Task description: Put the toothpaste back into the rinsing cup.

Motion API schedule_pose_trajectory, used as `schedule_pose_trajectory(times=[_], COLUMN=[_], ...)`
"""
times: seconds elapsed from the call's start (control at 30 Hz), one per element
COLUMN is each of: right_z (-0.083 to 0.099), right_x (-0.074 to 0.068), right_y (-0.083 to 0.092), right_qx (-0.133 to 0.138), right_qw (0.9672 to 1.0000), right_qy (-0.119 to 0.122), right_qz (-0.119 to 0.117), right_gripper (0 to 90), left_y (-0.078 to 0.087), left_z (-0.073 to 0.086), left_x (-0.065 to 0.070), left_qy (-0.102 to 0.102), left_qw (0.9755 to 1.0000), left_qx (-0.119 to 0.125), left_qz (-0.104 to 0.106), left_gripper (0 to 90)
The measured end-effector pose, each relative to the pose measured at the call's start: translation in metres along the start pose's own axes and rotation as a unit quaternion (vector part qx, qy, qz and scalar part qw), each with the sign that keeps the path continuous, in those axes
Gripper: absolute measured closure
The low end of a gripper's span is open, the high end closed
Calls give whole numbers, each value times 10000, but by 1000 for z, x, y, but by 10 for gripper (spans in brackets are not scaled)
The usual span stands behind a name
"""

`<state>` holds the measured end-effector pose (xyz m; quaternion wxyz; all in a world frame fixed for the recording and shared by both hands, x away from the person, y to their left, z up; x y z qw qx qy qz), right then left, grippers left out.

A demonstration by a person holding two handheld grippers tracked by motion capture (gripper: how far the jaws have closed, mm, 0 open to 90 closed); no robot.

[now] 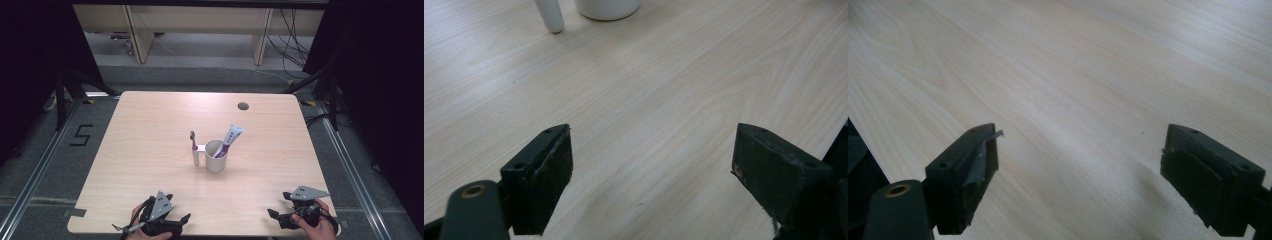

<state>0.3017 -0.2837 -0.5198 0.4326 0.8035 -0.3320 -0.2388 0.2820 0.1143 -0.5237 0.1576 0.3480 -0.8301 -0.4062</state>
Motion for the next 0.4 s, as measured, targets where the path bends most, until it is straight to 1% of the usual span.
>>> schedule_pose_trajectory(times=[0.03,0.07,0.1,0.2,0.3,0.33,0.37,0.4], right_z=[0,0,0,0,0,1,1,1], right_x=[0,-1,0,1,2,0,2,2], right_y=[0,0,0,0,1,1,1,1], right_qx=[-34,-30,-5,11,14,-9,17,17], right_qw=[10000,10000,10000,10000,10000,9999,10000,10000], right_qy=[28,23,43,49,14,-106,-31,-31], right_qz=[-64,-61,30,54,47,-38,-5,-5], right_gripper=[162,162,162,162,161,162,162,162], left_y=[-1,-1,-2,-3,-3,-4,-4,-4], left_z=[0,0,0,0,1,0,0,0], left_x=[0,0,0,0,-1,-1,-1,-1], left_qy=[16,21,40,24,48,87,99,99], left_qw=[10000,10000,10000,10000,10000,10000,9999,9999], left_qx=[14,8,18,35,-30,13,-15,-15], left_qz=[22,28,22,47,-13,47,40,40], left_gripper=[162,162,162,162,162,162,162,162])
Point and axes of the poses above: each handheld gripper's, and its own axes: y roughly backward along the jaws, z roughly out of its underside, x roughly to its right, the point moved 3 cm from there along -y, roughly forward along the jaws, and after that the axes turned 15 degrees about -x, right-handed, at the moved point
